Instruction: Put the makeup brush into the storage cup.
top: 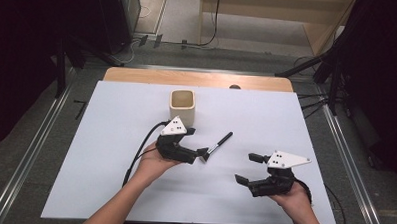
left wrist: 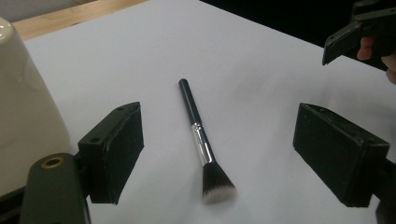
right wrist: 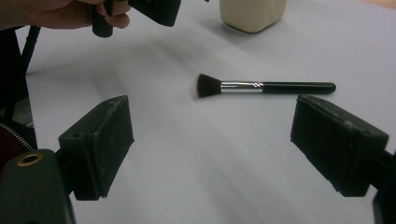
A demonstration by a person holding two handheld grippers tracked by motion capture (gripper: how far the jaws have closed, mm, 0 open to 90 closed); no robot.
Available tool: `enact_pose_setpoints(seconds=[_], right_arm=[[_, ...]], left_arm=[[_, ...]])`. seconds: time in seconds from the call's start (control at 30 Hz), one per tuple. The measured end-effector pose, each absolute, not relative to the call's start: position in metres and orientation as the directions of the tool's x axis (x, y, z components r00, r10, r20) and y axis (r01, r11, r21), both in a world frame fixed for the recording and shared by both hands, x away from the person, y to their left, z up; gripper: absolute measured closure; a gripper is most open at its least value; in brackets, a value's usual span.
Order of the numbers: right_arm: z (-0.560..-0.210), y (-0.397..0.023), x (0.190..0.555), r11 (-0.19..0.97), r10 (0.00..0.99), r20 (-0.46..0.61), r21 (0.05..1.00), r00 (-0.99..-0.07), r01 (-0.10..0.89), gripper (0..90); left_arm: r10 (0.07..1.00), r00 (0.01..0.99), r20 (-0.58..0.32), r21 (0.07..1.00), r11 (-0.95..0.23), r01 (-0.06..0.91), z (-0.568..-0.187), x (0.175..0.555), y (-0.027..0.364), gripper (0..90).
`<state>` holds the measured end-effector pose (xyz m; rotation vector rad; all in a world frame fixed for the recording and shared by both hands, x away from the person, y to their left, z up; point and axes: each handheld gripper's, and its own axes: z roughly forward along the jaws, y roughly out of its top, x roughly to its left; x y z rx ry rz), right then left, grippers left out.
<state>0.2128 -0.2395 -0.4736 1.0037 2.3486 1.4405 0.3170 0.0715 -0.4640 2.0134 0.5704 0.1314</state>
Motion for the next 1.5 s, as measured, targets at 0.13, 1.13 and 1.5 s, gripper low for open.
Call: enact_pose_setpoints(seconds=[0.13, 1.13, 1.5], right_arm=[[-0.474, -0.24, 0.213, 0.291, 0.644, 0.166, 0.849, -0.747, 0.441, 14.2], [-0.476, -0.239, 0.214, 0.308, 0.64, 0.169, 0.837, -0.749, 0.452, 14.2], [-0.478, -0.237, 0.214, 0.324, 0.635, 0.178, 0.822, -0.752, 0.468, 14.2]], left_arm=[[0.442, 0.884, -0.151, 0.854, -0.392, 0.342, -0.465, 0.32, 0.063, 17.1], [0.442, 0.887, -0.134, 0.607, -0.671, 0.426, -0.446, 0.345, 0.016, 17.2], [0.453, 0.88, -0.142, 0.511, -0.728, 0.457, -0.446, 0.351, 0.004, 17.2]])
